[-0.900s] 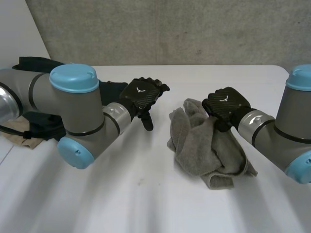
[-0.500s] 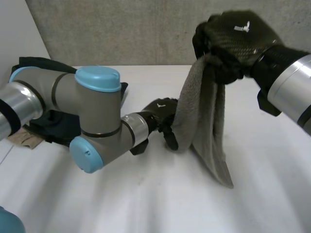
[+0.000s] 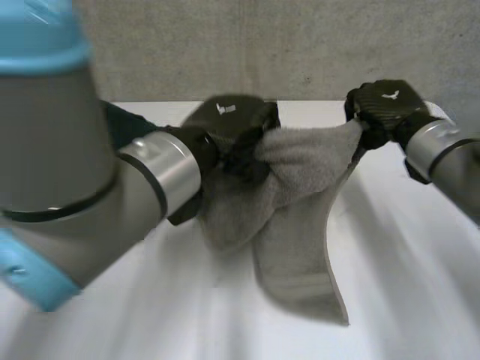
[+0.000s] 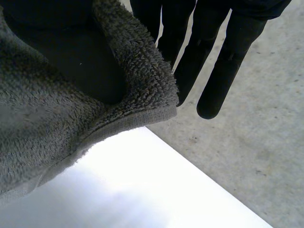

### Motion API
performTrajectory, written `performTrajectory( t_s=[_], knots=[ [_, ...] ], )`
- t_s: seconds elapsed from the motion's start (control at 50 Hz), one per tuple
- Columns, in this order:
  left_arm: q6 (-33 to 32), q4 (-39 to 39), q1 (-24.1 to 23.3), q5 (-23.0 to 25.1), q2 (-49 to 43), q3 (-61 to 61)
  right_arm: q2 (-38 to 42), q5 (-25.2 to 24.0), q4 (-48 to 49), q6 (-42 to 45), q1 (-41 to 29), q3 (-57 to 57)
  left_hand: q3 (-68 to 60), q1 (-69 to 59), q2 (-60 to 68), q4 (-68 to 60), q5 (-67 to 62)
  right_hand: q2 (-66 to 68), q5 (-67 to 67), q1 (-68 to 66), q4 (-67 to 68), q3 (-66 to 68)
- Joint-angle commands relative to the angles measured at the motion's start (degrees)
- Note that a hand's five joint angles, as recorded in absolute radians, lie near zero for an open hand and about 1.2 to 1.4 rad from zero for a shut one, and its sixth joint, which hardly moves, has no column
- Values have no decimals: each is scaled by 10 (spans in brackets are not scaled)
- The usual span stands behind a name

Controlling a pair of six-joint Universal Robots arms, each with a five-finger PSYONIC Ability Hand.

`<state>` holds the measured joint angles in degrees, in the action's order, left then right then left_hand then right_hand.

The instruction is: Fold the laundry.

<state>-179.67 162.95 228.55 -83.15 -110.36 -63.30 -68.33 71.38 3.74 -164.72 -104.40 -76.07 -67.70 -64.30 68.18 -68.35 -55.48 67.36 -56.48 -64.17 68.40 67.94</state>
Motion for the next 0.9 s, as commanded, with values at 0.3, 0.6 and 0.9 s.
performTrajectory(
  t_s=[0.3,0.6,0.9],
  knots=[
    [44,-51,42,-119,-87,42,147,142,40,-107,-104,103,494,460,-499,500,472,-574,565,542,-584,-579],
    [-177,-28,163,-68,3,-99,-66,145,-233,13,-127,-142,573,539,-578,580,551,-550,541,518,-560,-556],
    [-237,11,176,-32,-139,-59,8,187,29,12,-215,-254,484,450,-489,491,462,-464,455,432,-475,-470]
  ],
)
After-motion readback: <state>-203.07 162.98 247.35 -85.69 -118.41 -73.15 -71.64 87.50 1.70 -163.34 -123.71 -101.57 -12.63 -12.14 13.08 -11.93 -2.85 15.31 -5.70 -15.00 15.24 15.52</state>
